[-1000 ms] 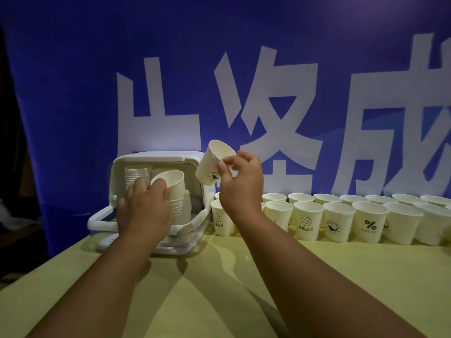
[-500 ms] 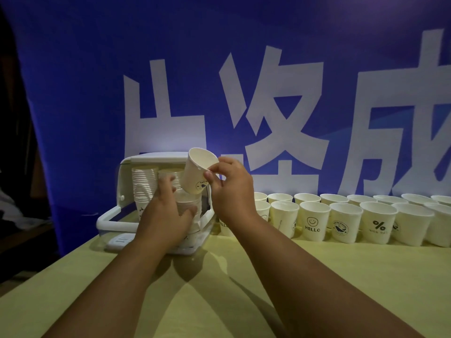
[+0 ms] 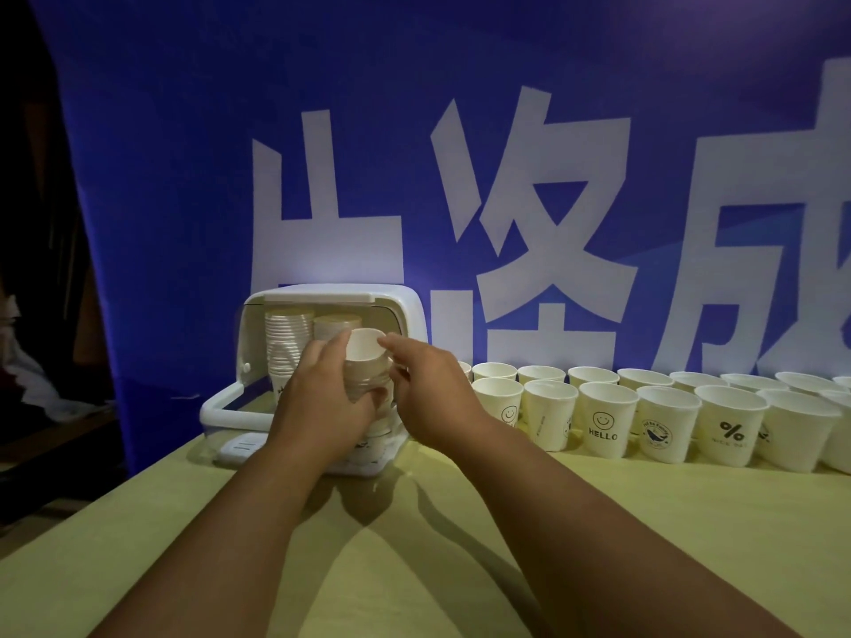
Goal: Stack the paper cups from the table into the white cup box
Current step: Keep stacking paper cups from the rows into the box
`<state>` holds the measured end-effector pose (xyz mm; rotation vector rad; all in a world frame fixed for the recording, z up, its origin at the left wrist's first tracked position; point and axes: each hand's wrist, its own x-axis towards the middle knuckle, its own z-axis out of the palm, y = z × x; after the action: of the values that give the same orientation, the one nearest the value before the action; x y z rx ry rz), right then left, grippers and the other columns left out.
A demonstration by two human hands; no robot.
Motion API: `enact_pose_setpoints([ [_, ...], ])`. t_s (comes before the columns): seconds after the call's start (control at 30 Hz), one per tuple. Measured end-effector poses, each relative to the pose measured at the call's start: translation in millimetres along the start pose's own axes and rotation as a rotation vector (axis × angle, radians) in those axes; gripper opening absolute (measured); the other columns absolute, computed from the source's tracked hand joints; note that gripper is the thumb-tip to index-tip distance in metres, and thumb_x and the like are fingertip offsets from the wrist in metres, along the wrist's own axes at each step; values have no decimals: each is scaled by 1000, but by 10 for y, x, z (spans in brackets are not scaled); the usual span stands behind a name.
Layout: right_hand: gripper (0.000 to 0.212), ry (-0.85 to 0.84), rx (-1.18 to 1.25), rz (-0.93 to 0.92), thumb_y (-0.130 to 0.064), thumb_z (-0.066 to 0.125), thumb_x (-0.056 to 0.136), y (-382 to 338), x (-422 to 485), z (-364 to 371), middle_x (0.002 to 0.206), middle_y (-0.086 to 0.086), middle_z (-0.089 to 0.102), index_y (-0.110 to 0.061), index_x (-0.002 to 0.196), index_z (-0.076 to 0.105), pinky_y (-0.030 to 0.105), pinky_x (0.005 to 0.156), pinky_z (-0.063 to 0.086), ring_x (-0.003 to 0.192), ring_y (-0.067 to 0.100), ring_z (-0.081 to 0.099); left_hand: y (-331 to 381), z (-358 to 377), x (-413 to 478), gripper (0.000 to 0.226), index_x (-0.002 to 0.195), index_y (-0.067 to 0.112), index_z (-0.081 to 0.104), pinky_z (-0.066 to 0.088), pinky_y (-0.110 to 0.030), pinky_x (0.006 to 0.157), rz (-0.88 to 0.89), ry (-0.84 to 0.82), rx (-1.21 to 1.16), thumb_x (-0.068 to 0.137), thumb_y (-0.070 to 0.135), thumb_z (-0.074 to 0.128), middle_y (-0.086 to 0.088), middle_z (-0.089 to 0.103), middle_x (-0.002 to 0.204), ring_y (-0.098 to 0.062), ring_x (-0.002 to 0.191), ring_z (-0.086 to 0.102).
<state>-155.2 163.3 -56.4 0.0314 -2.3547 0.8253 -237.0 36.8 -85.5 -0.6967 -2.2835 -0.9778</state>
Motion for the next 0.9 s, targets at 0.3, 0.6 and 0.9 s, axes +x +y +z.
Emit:
enact_pose_setpoints([
  [0.3, 76, -178, -178, -72, 4, 63, 88, 185, -66, 93, 144, 0, 52, -30, 150, 34, 35, 99, 46, 124, 24, 56, -44, 40, 10, 75, 160, 25, 25, 44, -49, 113, -45, -155, 77, 98, 34, 65, 3, 32, 164, -25, 146, 37],
  [0.6, 30, 94, -211, 74, -24, 58, 99, 359, -22, 59, 119, -3, 69, -27, 128, 62, 28, 83, 51, 98, 16, 66, 76, 45, -36, 72, 156, 30, 31, 41, -53, 113, 7, -16, 146, 93, 39, 67, 1, 41, 158, -27, 142, 39],
  [0.9, 21, 321, -348, 247, -42, 58, 95, 803, -106, -37, 92, -8, 69, -25, 100, 69, 24, 70, 54, 75, 9, 60, 612, 320, -244, 30, 121, 22, 62, 51, -30, 75, 235, 27, 74, 91, 15, 64, 6, 58, 113, -15, 94, 57],
])
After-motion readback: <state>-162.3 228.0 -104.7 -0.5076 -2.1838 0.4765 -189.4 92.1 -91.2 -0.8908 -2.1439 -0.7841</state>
